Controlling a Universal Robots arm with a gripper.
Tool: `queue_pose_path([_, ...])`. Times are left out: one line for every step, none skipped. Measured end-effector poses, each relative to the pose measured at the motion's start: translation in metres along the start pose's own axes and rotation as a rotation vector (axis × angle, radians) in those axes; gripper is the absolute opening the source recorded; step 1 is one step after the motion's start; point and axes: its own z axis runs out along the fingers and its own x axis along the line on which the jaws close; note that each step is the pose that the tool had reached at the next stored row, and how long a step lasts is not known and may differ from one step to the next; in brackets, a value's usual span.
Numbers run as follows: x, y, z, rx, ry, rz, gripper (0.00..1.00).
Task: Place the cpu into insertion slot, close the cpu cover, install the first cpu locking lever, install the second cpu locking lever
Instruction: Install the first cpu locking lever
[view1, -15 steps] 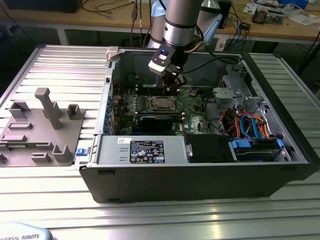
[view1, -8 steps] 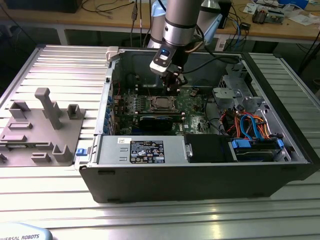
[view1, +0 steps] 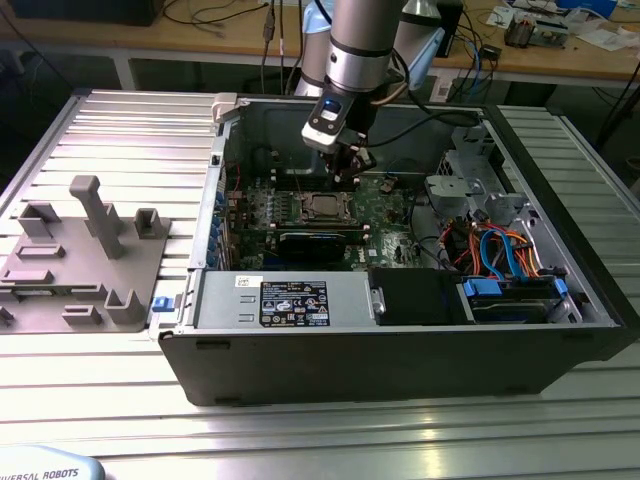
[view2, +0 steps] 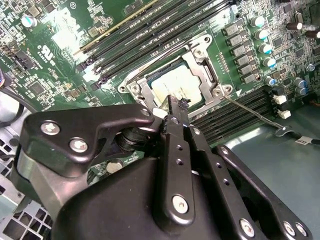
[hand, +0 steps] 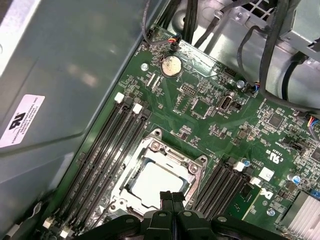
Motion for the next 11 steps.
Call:
queue_pose_path([0.0000,0.0000,0.0000,0.0000,-0.0001,-0.003,0.11])
queue_pose_path([0.0000,0.0000,0.0000,0.0000,-0.0003,-0.006,0.11])
queue_pose_path([0.0000,0.0000,0.0000,0.0001,-0.0004,-0.008,0.11])
queue_pose_path([0.0000,0.0000,0.0000,0.0000,-0.0005,-0.011,0.11])
queue_pose_path([0.0000,0.0000,0.0000,0.0000,-0.0006,-0.015,0.11])
queue_pose_path([0.0000,0.0000,0.0000,0.0001,-0.0009,-0.017,0.11])
queue_pose_path([0.0000,0.0000,0.0000,0.0001,-0.0009,-0.019,0.11])
queue_pose_path([0.0000,0.0000,0.0000,0.0001,-0.0010,-0.022,0.11])
queue_pose_path([0.0000,0.0000,0.0000,0.0001,-0.0012,-0.025,0.11])
queue_pose_path([0.0000,0.0000,0.0000,0.0001,-0.0014,-0.028,0.11])
queue_pose_path([0.0000,0.0000,0.0000,0.0001,-0.0014,-0.030,0.11])
